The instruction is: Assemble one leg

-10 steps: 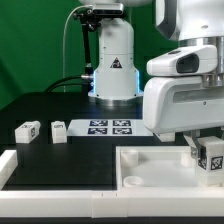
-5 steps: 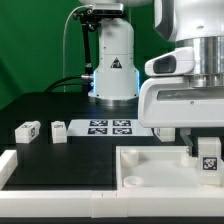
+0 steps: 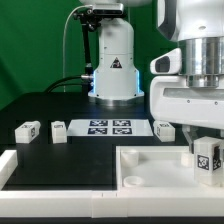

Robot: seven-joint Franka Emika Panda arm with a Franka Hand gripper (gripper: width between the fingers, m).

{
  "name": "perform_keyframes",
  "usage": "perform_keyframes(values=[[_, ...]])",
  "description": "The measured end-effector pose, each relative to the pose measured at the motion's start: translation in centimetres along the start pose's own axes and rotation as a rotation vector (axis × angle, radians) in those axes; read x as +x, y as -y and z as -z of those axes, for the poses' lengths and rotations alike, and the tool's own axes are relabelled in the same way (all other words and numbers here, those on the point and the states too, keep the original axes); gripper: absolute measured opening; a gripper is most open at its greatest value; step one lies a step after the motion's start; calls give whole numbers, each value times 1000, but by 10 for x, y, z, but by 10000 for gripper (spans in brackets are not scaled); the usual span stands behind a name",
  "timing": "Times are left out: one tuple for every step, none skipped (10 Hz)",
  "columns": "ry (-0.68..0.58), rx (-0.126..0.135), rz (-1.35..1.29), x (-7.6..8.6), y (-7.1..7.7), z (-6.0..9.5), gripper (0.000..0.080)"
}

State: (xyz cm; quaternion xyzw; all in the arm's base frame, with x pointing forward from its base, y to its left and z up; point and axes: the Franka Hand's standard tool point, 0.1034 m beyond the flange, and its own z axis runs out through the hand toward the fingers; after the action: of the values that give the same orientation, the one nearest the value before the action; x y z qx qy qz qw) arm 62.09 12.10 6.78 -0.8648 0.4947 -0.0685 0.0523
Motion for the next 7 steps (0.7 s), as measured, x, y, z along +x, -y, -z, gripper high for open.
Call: perform_keyframes(values=[[1,1,-93,1,0,0,291],[10,5,-158,0,0,0,291],[15,7,-210,0,-1,0,296],[15,7,-176,0,0,0,296],[15,8,-132,0,0,0,523],[15,8,-110,0,0,0,610],[8,6,20,1,-1,-1,637]])
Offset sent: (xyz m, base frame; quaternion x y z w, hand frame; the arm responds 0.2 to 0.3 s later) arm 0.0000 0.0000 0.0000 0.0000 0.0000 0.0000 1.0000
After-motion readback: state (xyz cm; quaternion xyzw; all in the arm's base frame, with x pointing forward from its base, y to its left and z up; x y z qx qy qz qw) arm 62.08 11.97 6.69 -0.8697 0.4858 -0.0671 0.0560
